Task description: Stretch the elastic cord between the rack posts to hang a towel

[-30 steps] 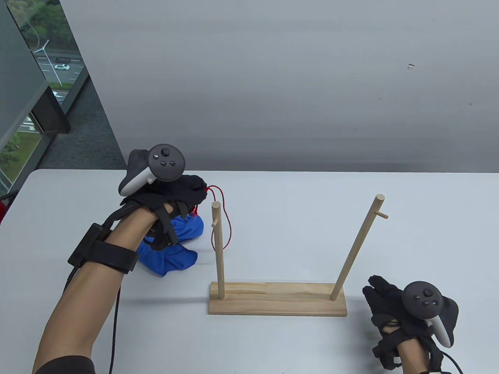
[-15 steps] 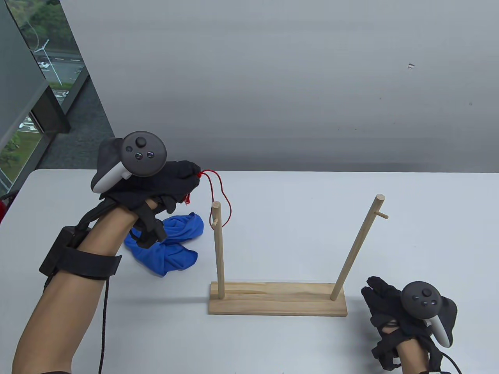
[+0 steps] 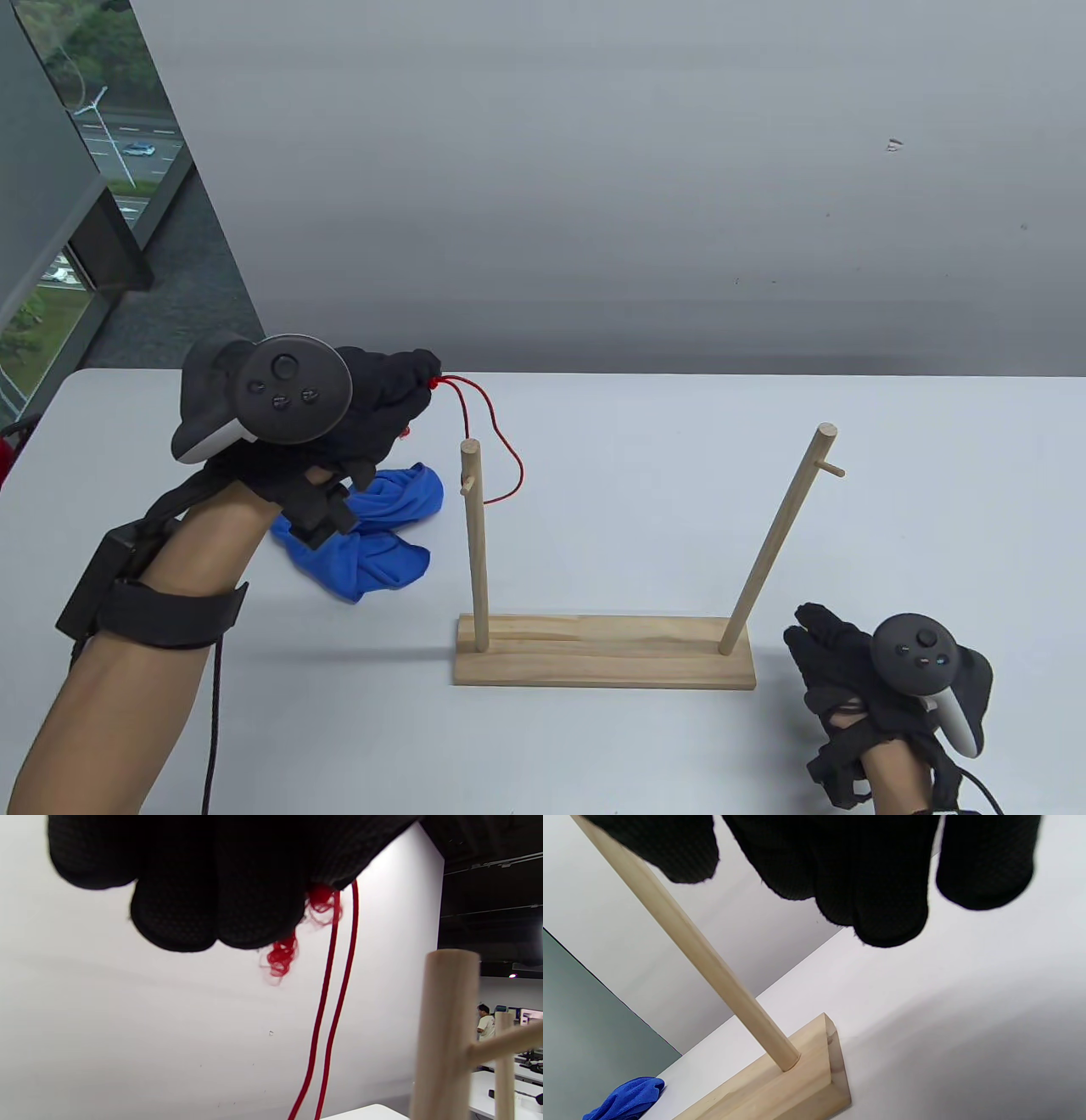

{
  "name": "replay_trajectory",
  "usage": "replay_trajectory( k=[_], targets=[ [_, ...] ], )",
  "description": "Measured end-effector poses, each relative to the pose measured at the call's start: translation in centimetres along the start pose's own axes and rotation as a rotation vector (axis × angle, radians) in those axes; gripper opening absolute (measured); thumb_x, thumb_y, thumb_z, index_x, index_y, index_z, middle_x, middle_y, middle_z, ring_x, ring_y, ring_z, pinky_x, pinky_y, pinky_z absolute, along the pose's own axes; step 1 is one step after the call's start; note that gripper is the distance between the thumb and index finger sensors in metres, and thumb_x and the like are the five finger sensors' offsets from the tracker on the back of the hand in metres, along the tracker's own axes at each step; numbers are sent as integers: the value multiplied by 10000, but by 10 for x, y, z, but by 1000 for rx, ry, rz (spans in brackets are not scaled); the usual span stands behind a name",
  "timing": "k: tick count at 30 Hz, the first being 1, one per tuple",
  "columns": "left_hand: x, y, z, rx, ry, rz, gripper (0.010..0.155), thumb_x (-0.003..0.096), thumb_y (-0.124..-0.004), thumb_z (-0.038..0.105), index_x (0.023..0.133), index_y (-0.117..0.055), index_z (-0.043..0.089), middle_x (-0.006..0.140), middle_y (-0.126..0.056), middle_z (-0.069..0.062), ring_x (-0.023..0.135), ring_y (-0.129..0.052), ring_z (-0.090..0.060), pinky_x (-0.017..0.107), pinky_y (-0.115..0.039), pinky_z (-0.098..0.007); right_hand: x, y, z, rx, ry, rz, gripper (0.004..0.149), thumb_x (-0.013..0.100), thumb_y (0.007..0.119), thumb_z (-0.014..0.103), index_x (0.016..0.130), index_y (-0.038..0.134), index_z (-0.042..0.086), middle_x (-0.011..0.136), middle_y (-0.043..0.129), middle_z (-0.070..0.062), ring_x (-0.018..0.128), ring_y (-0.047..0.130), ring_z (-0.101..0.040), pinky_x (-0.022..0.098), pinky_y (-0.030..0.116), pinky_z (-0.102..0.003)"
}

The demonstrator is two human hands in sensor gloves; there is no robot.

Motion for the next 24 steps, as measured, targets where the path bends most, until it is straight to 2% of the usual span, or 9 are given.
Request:
replay_trajectory(
  k=[7,16,24],
  targets=[
    [-14,6,16,109,-74,69,419,417,-866,356,811,-917,225,385,-1074,56,458,-1090,-299,416,-868,-496,0,1,1,-1,-2,6,617,480,689,481,930,640,62,868,736,-250,686,892,-421,461,731,-606],
    [-30,-1,35,231,-160,128,419,412,-867,352,804,-921,214,378,-1078,55,463,-1095,-294,424,-870,-497,0,2,1,0,-3,8,617,480,688,482,930,640,63,868,737,-248,686,893,-420,461,732,-605],
    [-44,-4,40,298,-215,198,418,411,-866,352,798,-923,208,371,-1080,58,460,-1099,-286,426,-873,-494,0,2,2,-1,-4,7,618,480,688,482,931,639,62,868,737,-252,687,892,-421,461,731,-606]
  ],
)
Point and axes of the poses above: the tracker on the back of each hand, its own z axis roughly to the thumb side, its own x axis roughly from the wrist to the fingertips, y = z × x, the point moved 3 cm from there along x, roughly from the wrist to the fingertips
